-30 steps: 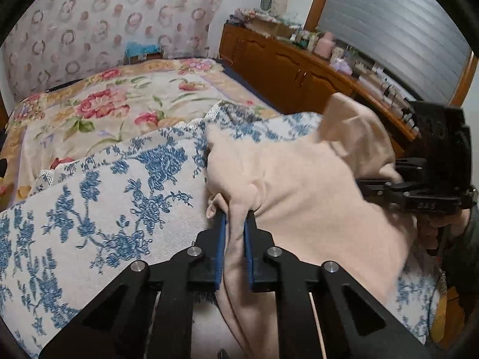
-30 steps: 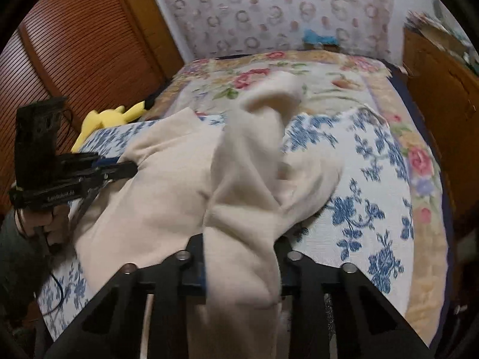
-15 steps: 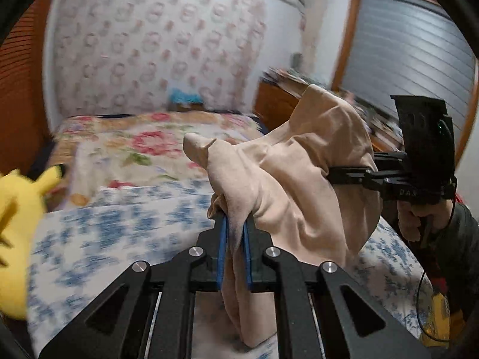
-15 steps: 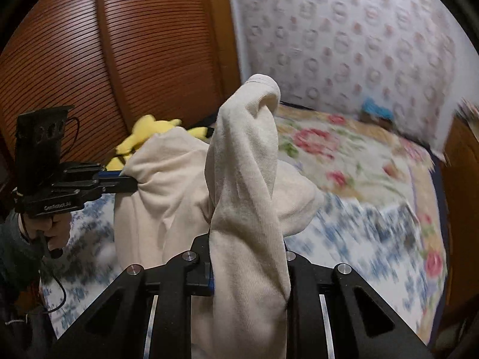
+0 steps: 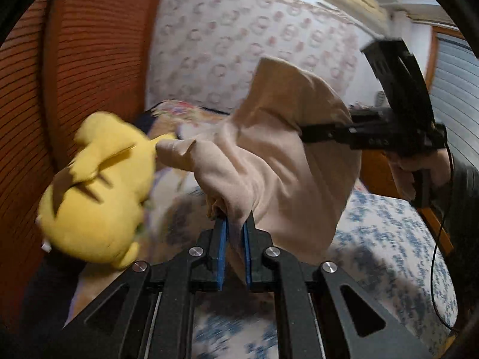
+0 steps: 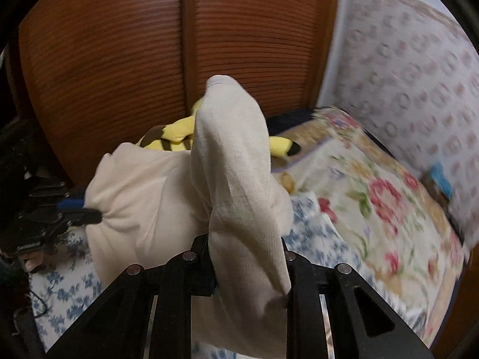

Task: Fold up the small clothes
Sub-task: 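Lift the shirt with both tools and carry it toward the yellow plush toy, then lay the shirt beside the yellow plush toy and open both tools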

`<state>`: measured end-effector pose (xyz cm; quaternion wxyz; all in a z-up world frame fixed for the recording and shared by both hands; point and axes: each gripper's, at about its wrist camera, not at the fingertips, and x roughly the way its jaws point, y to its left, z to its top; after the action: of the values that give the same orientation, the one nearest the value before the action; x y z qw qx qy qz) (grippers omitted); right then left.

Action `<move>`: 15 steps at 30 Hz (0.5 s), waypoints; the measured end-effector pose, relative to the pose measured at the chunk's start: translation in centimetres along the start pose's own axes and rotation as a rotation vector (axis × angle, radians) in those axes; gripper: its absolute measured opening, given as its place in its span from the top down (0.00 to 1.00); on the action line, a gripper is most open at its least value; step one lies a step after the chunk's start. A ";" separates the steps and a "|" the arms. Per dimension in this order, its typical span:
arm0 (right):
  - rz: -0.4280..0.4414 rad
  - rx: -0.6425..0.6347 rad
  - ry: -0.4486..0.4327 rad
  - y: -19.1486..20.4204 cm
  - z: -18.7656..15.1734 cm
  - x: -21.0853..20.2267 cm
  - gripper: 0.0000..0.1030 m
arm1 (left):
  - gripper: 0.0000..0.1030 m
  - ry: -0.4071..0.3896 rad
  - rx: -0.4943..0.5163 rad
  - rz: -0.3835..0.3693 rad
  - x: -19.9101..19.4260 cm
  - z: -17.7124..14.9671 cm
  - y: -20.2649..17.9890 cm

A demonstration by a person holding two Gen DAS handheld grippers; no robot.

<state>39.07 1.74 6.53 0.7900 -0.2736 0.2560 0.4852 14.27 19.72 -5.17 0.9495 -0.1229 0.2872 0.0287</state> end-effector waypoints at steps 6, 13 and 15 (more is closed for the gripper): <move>0.050 -0.054 0.029 0.2 3.8 5.8 0.79 | 0.90 0.019 -0.052 0.065 0.0 -2.0 2.2; 0.037 0.016 0.019 0.4 4.3 10.2 0.68 | 0.89 0.057 -0.055 0.102 0.5 -2.4 3.1; -0.008 0.059 0.032 1.0 3.8 10.3 0.60 | 0.89 0.065 -0.052 0.101 0.6 -2.4 3.3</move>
<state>42.84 11.20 2.18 0.7955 -0.2592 0.2817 0.4698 13.03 22.26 -8.14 0.9335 -0.1337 0.3231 0.0799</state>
